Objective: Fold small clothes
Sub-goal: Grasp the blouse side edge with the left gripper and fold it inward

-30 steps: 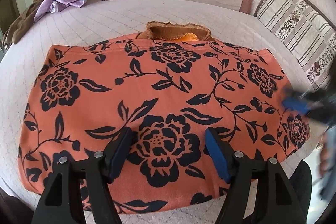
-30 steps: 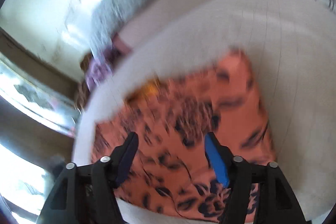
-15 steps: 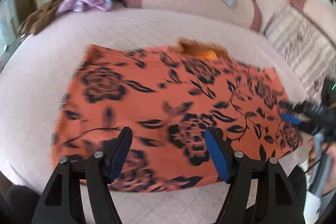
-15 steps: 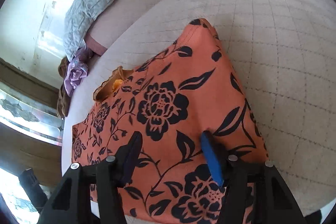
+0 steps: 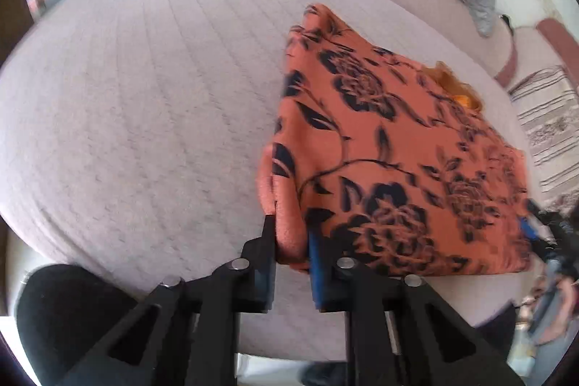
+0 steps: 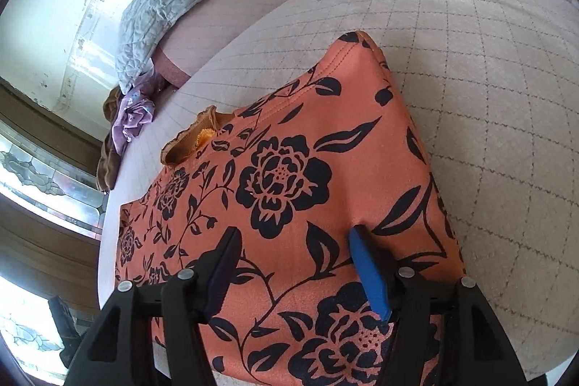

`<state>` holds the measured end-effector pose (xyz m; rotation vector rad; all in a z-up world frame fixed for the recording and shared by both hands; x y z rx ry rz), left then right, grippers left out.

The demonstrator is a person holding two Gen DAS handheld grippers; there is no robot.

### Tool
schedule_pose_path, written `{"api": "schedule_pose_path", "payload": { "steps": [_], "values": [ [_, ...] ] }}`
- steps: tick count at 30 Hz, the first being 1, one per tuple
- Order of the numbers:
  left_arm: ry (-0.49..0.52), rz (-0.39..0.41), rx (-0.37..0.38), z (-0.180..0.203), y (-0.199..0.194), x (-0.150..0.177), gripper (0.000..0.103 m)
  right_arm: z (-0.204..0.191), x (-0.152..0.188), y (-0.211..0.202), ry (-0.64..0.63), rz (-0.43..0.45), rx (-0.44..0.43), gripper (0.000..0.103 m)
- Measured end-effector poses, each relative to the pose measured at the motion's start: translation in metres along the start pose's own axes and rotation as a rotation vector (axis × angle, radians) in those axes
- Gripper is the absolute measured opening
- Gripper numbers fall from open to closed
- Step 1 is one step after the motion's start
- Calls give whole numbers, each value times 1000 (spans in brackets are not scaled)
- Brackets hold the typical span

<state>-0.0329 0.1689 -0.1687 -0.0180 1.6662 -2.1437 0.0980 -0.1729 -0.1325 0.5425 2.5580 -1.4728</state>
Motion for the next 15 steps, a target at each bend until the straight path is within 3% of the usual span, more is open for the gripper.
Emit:
{"api": "schedule_pose_path", "payload": {
  "steps": [4, 5, 7, 9, 11, 13, 15],
  "values": [
    [61, 116, -31, 15, -41, 3, 13, -1, -1, 1, -12, -12, 5, 66],
    [68, 96, -41, 13, -36, 5, 13, -1, -1, 1, -16, -14, 5, 66],
    [44, -55, -89, -4, 8, 4, 19, -1, -1, 2, -21, -14, 5, 66],
    [8, -29, -29, -13, 3, 0, 21, 0, -1, 2, -20, -12, 5, 66],
    [33, 26, -45, -7, -18, -7, 24, 0, -2, 2, -18, -19, 4, 66],
    [81, 71, -90, -3, -33, -15, 41, 2, -3, 2, -16, -23, -8, 66],
    [89, 105, -66, -6, -43, -31, 52, 3, -4, 3, -23, -23, -13, 66]
  ]
}}
Point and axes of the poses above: each gripper's, at about its wrist camera, not at the fingertips, and y roughly the way its jaws point, z to its right, x to its underside, the point moved 3 cm from there along y, roughly the way its jaws point, and after that the axes turned 9 degrees about -z, right-handed, at the moved point
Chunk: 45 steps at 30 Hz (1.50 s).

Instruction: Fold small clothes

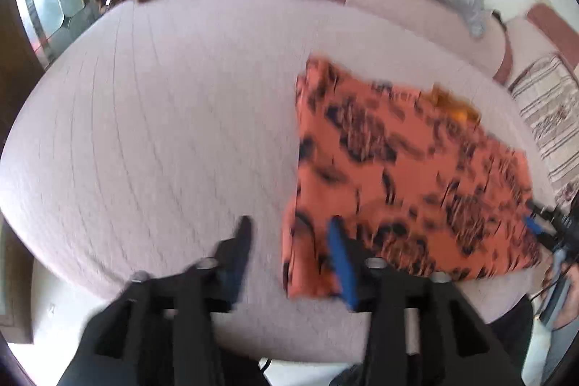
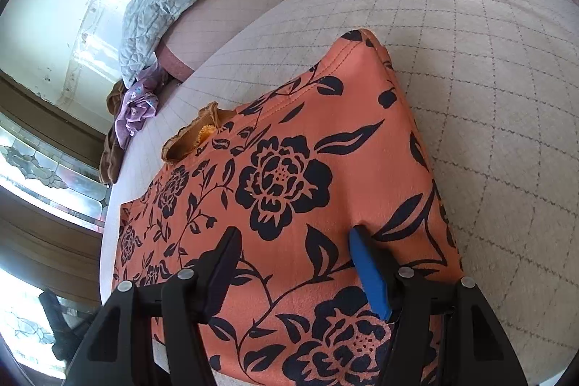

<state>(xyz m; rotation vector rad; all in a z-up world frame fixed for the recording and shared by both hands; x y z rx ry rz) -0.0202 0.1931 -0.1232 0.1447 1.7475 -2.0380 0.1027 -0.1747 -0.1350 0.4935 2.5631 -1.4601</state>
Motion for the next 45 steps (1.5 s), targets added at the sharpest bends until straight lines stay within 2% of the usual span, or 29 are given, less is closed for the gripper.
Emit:
{"api": "schedule_pose_path", "payload": {
  "steps": [4, 8, 9, 10, 12, 14, 16, 20, 22, 24, 27, 29, 31, 32, 33, 34, 35, 37, 38, 40, 42, 45],
  "values": [
    [10, -5, 16, 2, 25, -54, 53, -2, 0, 1, -11, -6, 5, 66],
    [-6, -111, 76, 17, 82, -106, 53, -1, -1, 1, -5, -11, -10, 66],
    [-18, -141, 73, 17, 94, -113, 39, -1, -1, 1, -5, -12, -12, 66],
    [-34, -165, 74, 15, 106, -120, 11, 0, -1, 1, -4, -15, -14, 66],
    [-94, -184, 102, 6, 112, -133, 9, 0, -2, 1, -1, -20, -16, 66],
    [-128, -159, 110, -2, 109, -134, 8, 1, -4, 1, 3, -33, -21, 66],
    [-107, -137, 81, -4, 114, -124, 9, 2, -6, 0, 12, -45, -34, 66],
    [-92, -99, 77, -3, 106, -116, 8, -1, -12, -4, 43, -74, -35, 66],
    [-58, -97, 48, 0, 107, -115, 10, -13, -25, -18, 2, -30, -35, 66],
    [-62, -99, 54, 1, 111, -114, 11, -18, -44, -28, -20, 24, -27, 69],
    [-62, -105, 58, 15, 124, -128, 12, -6, -83, -34, 25, 94, 60, 70],
    [-49, -92, 41, 8, 116, -134, 24, 3, -101, -27, 25, 81, 154, 70],
    [-31, -56, 18, 7, 108, -138, 52, 12, -113, -12, 4, 41, 235, 70],
    [-17, -40, 17, 11, 105, -139, 56, 15, -117, -5, -4, 19, 259, 70],
    [1, -27, 20, 15, 105, -141, 56, 18, -118, 2, -9, -10, 264, 69],
    [10, -25, 16, 17, 107, -142, 23, 18, -119, 11, -14, -43, 250, 62],
    [24, -29, 0, 21, 110, -145, 4, 15, -120, 16, -26, -59, 241, 32],
    [31, 10, -22, 27, 105, -150, 2, 3, -120, 15, -74, -49, 275, 16],
    [39, 26, -41, 30, 104, -150, 2, -4, -120, 11, -92, -33, 279, 14],
    [37, -12, -83, 27, 123, -150, 3, -7, -121, 4, -99, -4, 313, 12],
    [17, -18, -90, 17, 135, -152, 5, 21, -129, 21, -40, -45, 383, 12],
    [23, -16, -112, 14, 126, -153, 7, 37, -127, 17, 43, -22, 288, 18]
  ]
}}
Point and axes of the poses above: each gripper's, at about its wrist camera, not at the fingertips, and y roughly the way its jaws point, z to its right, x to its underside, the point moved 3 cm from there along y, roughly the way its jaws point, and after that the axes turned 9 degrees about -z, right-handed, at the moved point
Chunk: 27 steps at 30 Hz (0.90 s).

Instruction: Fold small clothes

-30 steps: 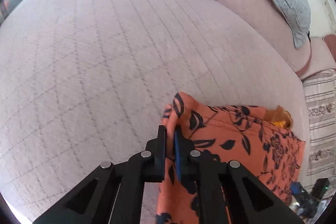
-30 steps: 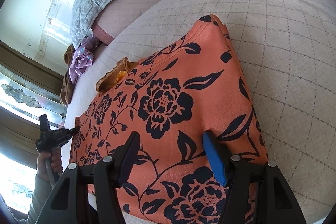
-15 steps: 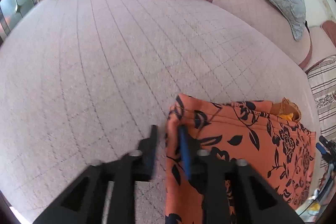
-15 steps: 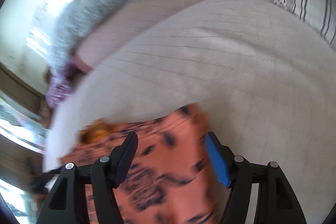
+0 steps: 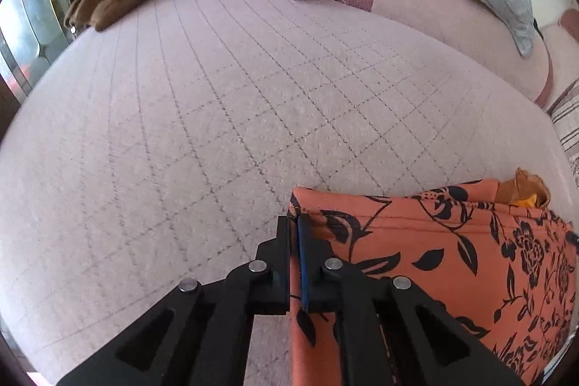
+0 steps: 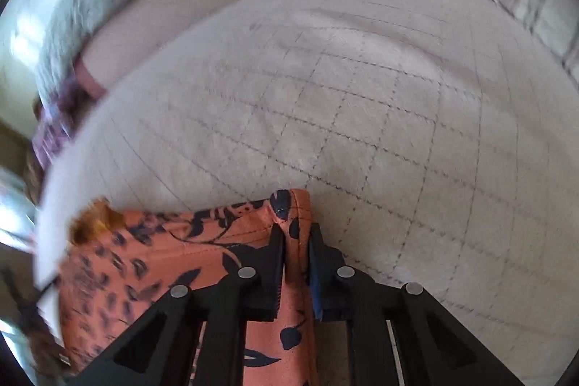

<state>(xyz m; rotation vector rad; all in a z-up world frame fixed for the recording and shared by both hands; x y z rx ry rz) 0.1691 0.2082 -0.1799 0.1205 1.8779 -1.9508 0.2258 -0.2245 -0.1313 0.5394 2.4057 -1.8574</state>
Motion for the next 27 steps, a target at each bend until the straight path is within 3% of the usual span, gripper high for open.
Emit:
{"api": "schedule_pose_path", "payload": {
  "steps": [1, 2, 3, 4, 5, 7, 10, 13, 15, 19, 23, 27],
  "values": [
    [0, -6, -7, -2, -1, 0, 8, 1, 2, -5, 7, 3, -9, 29],
    [-6, -11, -6, -6, -4, 0, 10, 2, 4, -7, 6, -4, 1, 53],
    [-15, -9, 2, -7, -10, 3, 13, 6, 7, -10, 11, -11, 20, 67],
    [-24, -5, 16, -7, -19, 8, 18, 9, 11, -16, 22, -2, 18, 73],
    [-28, 6, 27, -8, -30, 14, 24, 14, 14, -26, 38, 17, -1, 73],
    [-16, 51, 36, -9, -54, 27, 50, 17, 32, -52, 63, 68, -81, 73],
    [-31, 158, 45, -9, -87, 60, 71, 15, 69, -89, 74, 136, -184, 73],
    [-60, 163, 103, -6, -99, 101, 71, 11, 121, -108, 99, 162, -269, 74],
    [-75, 146, 150, -6, -104, 131, 71, 10, 155, -104, 156, 135, -317, 74],
    [-39, 149, 159, 8, -104, 168, 71, 22, 219, -85, 327, 77, -465, 75],
    [6, 142, 138, 23, -100, 174, 71, 17, 233, -66, 342, 35, -470, 75],
    [-15, 95, 89, 19, -77, 172, 71, 28, 213, -43, 437, 43, -512, 75]
  ]
}}
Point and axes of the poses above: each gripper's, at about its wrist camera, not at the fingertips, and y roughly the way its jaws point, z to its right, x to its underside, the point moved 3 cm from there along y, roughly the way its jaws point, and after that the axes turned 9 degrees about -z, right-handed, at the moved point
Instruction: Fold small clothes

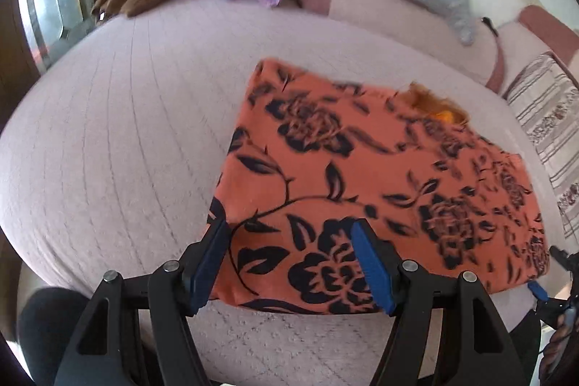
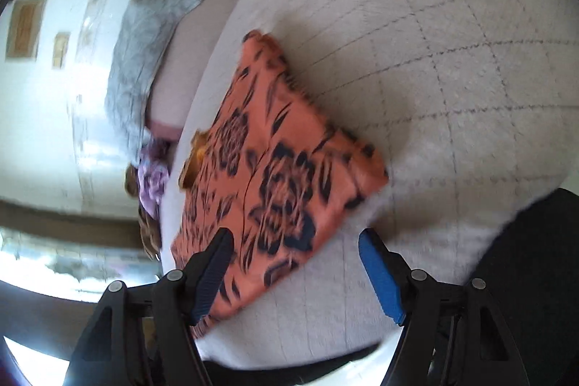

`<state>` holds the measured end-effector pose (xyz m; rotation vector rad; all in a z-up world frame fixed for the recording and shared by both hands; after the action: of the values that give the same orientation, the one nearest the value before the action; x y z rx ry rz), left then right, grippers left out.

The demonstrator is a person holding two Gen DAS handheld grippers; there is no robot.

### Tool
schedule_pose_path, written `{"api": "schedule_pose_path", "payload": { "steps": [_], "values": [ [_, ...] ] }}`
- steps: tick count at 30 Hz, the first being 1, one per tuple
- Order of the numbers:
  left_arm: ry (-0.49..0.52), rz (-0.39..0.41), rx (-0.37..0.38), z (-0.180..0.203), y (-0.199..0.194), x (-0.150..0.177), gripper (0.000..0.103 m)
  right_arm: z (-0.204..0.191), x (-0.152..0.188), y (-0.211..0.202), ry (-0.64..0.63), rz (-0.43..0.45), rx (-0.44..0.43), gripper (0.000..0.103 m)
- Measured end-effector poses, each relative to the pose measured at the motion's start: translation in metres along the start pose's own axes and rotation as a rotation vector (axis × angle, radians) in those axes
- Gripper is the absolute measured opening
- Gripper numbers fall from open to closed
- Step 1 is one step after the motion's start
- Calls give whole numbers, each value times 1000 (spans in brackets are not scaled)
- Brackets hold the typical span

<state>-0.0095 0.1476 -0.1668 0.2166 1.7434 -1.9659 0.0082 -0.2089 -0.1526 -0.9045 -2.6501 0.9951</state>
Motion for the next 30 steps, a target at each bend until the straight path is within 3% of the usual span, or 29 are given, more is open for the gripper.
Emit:
{"api": "schedule_pose_path", "payload": {
  "steps": [2, 3, 4, 5, 6, 9, 11, 12, 13, 16, 17, 19, 22, 24, 25, 28, 30],
  "values": [
    [51, -37, -79, 4, 13, 1, 60, 3, -7, 1, 27, 21, -22, 73],
    [65, -26, -140, 5, 12, 1, 43, 0, -10, 2, 13, 24, -20, 67],
    [58, -23, -161, 4, 10, 1, 33, -6, -12, 3, -32, 32, 4, 24],
    [38, -28, -151, 1, 7, -1, 29, -9, -13, 4, -56, 26, 52, 10],
    [15, -30, -140, -4, 4, -3, 22, -12, -15, 3, -73, 25, 85, 10],
    [-47, -49, -95, -20, -1, -6, 21, -27, -11, -11, -138, 82, 141, 10],
    [-64, -53, -70, -22, -7, -6, 27, -22, -13, -7, -111, 68, 154, 16],
    [-69, -39, -73, -20, -14, -7, 41, -13, -15, -2, -78, 45, 161, 18],
    [-61, 3, -87, -14, -25, -9, 55, -5, -14, 1, -43, 31, 141, 32],
    [23, 117, -74, 16, -49, -18, 64, 2, -10, -6, 5, 54, -19, 75],
    [51, 119, -53, 27, -50, -19, 64, -1, -10, -9, -5, 70, -21, 77],
    [119, 100, -12, 57, -42, -27, 64, -8, -15, -10, -40, 78, -6, 76],
    [178, 59, -10, 92, -20, -32, 64, -10, -23, -6, -44, 82, -11, 74],
    [191, 14, 2, 109, -3, -35, 64, -14, -28, -4, -72, 90, 8, 50],
    [192, 7, 5, 114, -3, -33, 64, -18, -29, -4, -90, 85, 28, 30],
    [218, 15, 15, 131, 4, -33, 64, -25, -31, -8, -127, 93, 73, 31],
    [248, -17, -9, 139, 17, -32, 64, -15, -34, -4, -82, 77, 82, 35]
  ]
}}
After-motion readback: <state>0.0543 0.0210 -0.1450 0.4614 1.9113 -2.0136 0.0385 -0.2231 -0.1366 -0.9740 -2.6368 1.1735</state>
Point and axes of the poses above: each gripper's, at about its wrist camera, not at the fingertips, and y roughly the way its jaws point, z to its right, x to its underside, the point moved 3 cm from there along y, roughly the way its jaws point, and after that the axes turned 9 degrees about -z, right-handed, at the moved point
